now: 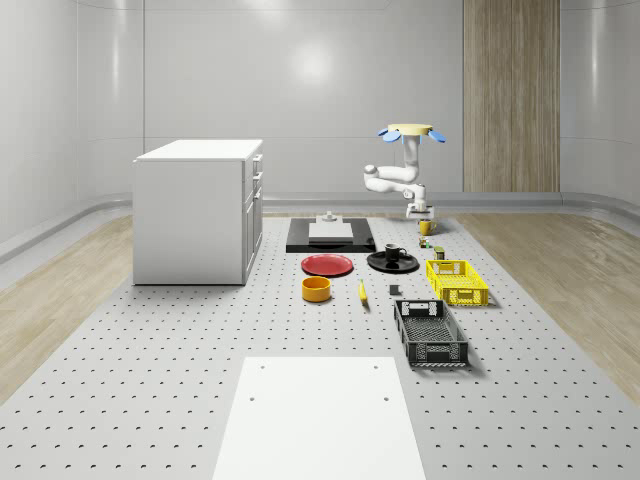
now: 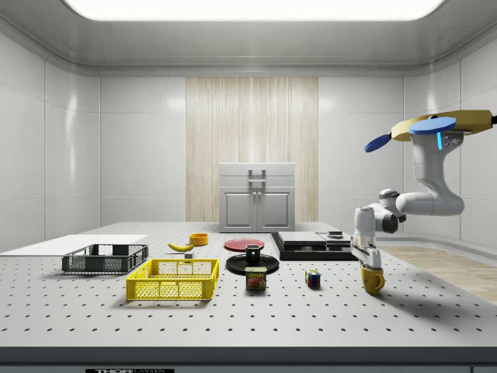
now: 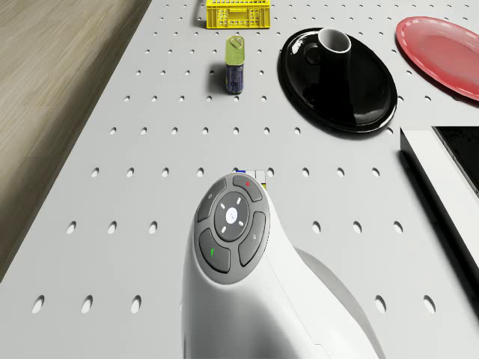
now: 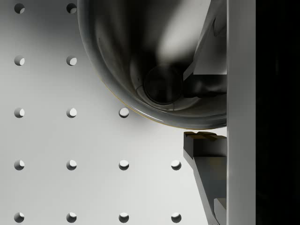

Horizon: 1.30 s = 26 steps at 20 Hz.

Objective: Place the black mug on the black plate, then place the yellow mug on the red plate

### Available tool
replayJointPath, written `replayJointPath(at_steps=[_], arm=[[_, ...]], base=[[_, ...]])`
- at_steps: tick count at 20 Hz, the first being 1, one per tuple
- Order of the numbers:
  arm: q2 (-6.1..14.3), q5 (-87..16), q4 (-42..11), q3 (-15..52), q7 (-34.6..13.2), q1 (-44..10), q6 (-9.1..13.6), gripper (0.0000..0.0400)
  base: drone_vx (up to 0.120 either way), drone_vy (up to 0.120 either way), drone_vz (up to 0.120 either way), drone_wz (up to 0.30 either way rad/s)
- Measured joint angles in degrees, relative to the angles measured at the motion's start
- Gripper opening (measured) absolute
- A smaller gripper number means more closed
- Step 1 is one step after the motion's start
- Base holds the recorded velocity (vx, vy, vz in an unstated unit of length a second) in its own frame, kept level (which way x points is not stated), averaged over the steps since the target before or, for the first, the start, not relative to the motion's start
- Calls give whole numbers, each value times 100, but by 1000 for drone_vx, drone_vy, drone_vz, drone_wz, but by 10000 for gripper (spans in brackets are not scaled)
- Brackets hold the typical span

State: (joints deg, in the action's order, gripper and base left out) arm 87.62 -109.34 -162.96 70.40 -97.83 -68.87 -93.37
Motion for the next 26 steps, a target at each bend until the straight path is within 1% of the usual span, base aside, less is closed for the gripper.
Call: replayJointPath(at_steps=[7,10,17,26], arm=[[-18,4,-5,11,31,9,23,103],[-27,133,-45,149,20,35,82,101],[-38,573,-149,610,1,91,241,100],[-5,757,-177,789,-13,97,261,99]], base=[[0,0,0,0],[0,0,0,0],[0,0,114,0],[0,0,120,0]])
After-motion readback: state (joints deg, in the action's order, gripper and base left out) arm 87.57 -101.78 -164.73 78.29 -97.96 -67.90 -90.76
